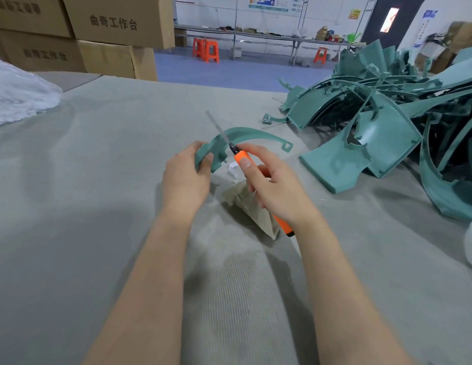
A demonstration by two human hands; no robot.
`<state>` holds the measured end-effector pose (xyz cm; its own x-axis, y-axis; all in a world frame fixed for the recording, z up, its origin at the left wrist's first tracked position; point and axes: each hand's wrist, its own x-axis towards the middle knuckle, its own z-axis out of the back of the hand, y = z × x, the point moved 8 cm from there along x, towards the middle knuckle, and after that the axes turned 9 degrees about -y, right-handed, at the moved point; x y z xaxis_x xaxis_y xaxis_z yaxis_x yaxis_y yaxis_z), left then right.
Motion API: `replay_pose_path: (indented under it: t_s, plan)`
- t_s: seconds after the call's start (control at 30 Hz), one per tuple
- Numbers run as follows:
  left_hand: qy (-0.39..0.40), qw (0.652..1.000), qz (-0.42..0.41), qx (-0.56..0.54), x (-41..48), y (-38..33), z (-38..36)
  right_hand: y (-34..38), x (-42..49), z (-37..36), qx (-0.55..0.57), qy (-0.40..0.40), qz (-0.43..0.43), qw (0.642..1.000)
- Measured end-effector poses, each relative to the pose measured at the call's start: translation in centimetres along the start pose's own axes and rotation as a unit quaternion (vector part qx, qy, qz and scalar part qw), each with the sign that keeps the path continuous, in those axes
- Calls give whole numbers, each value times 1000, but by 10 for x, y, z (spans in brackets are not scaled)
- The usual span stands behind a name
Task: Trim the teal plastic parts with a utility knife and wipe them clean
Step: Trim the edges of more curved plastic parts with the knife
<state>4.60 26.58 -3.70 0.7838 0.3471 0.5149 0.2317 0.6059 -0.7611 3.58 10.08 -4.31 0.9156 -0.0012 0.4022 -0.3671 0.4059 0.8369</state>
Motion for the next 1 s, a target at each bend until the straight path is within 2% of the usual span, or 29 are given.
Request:
replay_pose_path:
  t_s: [0.13, 0.47, 0.83, 1.0]
  plan:
    - [3, 1000, -3, -2, -1, -1, 0, 0, -1, -2, -27, 21, 5, 999]
    - [18, 1000, -16, -1, -3, -3, -3, -10, 3, 0, -48, 16, -5, 999]
    - [26, 999, -28, 20, -4, -4, -5, -23, 7, 6, -88, -12, -20, 996]
    - [11, 998, -52, 17, -3, -11, 1, -37, 10, 24, -103, -60, -56, 991]
